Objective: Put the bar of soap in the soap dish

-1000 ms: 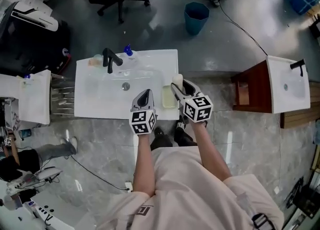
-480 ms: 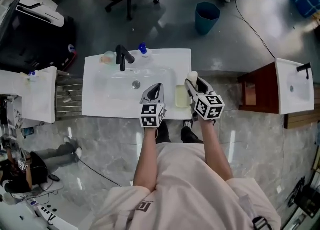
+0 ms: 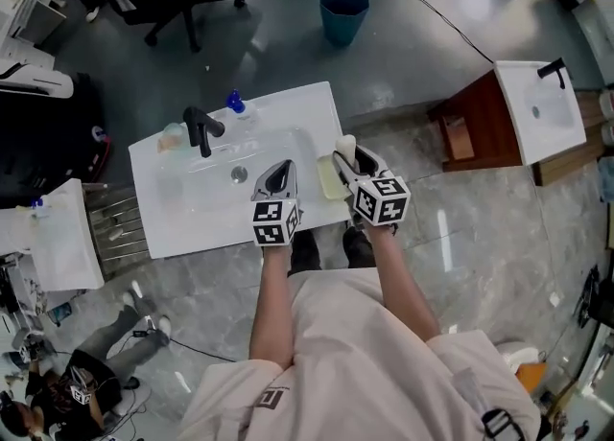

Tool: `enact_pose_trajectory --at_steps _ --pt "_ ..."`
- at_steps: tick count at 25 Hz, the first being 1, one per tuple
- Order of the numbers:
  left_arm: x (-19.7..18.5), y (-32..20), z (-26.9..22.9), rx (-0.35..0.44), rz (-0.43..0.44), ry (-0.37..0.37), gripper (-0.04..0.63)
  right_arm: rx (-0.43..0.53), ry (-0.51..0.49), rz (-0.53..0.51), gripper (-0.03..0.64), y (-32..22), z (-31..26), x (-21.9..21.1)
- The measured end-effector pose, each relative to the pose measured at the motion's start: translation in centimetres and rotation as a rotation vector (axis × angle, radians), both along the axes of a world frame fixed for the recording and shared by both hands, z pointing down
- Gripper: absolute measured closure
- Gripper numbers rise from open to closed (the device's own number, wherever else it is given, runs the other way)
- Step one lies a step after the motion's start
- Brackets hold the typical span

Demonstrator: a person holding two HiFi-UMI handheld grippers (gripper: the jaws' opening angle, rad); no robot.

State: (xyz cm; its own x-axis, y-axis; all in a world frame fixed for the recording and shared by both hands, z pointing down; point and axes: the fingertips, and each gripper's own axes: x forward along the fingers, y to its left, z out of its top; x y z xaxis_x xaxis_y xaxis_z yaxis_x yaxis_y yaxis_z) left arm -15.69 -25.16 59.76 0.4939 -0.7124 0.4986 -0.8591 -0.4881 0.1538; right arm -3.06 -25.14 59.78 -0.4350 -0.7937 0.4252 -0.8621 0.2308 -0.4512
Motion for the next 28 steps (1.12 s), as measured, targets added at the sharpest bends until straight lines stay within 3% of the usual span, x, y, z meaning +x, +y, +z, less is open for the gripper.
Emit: enact_pose_trajectory --at_steps 18,28 --pt "2.0 1.0 3.7 -0.108 0.149 0.013 0.590 -0.129 0.083 0.084 0.420 2.9 4.9 0.1" --pt "2.0 1.1 5.0 -0.141 0.181 0.023 0.591 -0.199 0.180 0.043 0.420 3.8 7.2 -1.9"
